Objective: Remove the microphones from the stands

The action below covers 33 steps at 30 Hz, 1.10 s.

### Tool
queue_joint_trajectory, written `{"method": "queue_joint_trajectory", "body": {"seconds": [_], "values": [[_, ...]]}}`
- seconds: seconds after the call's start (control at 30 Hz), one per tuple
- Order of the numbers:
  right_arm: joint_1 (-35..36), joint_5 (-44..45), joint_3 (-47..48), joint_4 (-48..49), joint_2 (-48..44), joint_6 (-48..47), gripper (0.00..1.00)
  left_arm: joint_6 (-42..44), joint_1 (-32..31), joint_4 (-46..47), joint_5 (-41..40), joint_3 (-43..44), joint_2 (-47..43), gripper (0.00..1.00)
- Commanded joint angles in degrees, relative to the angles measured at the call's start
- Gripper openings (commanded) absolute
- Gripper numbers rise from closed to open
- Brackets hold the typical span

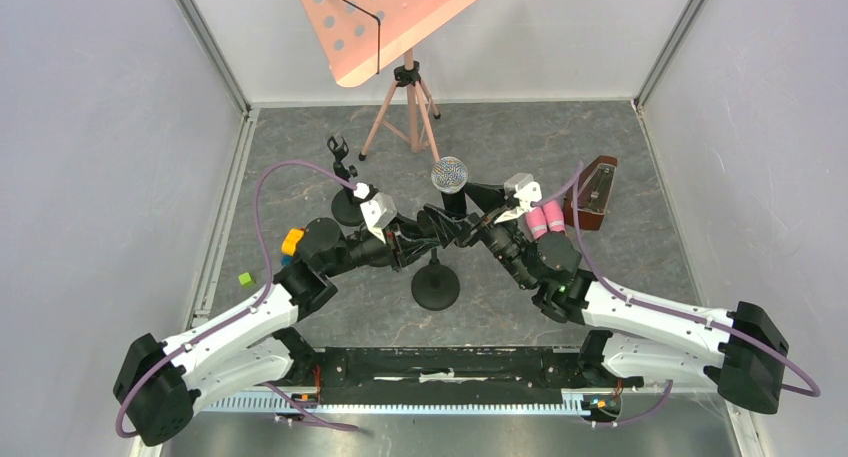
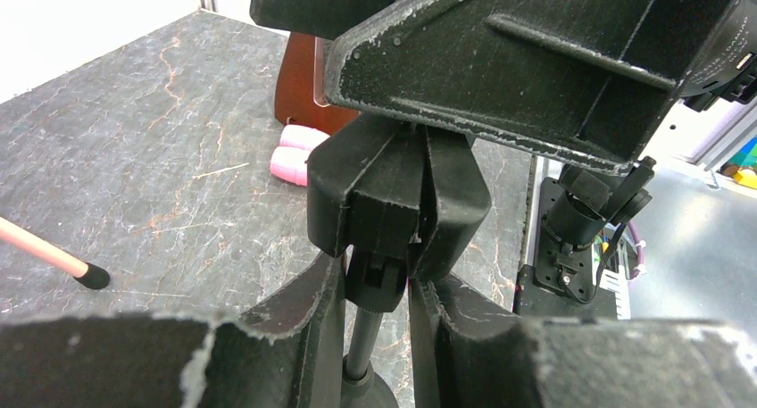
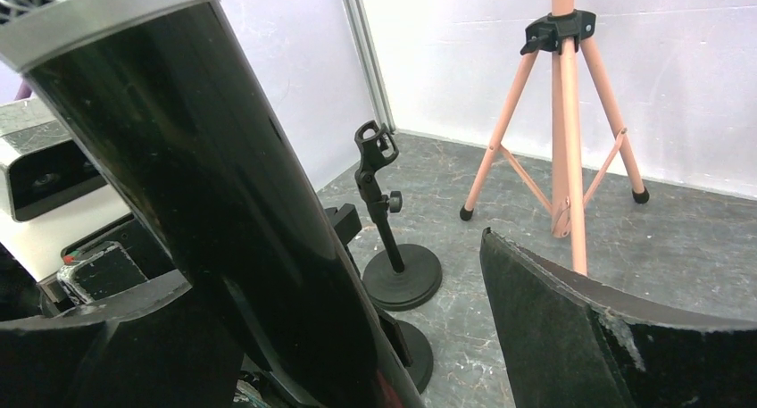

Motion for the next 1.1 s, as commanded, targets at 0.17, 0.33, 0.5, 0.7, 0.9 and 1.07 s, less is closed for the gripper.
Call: {"method": "queue_joint_trajectory", "body": {"seconds": [0.17,0.33,0.5,0.7,0.9,1.07], "values": [[0.37,-0.97,-4.26,-7.26,1.76,-2.01,0.95,-1.83,-0.61,-0.53,-0.04,-0.69,1.87,0.06],[0.38,-1.41,-5.81,-7.3,1.54,-3.31,0.95,-0.06,-2.27,-2.08,-1.71,-1.76,2.66,0.03],[0.37,-0.94,-7.43,-7.2,2.37,-3.78,0.95,1.24,-2.94,-3.83,-3.02,-2.32,2.06,0.02],[0.37,-1.99,-8.34,-6.82,2.87,-4.84,0.95,1.36,-3.12,-4.02,-4.2,-3.93,2.02,0.02],[0.37,-2.97,-9.05,-6.06,3.37,-5.09,0.95,1.45,-3.55,-4.02,-4.73,-4.45,2.45,0.02],[0.38,-3.16,-9.39,-6.21,4.25,-5.89,0.96,1.52,-4.04,-4.02,-5.42,-5.05,3.6,0.02]]}}
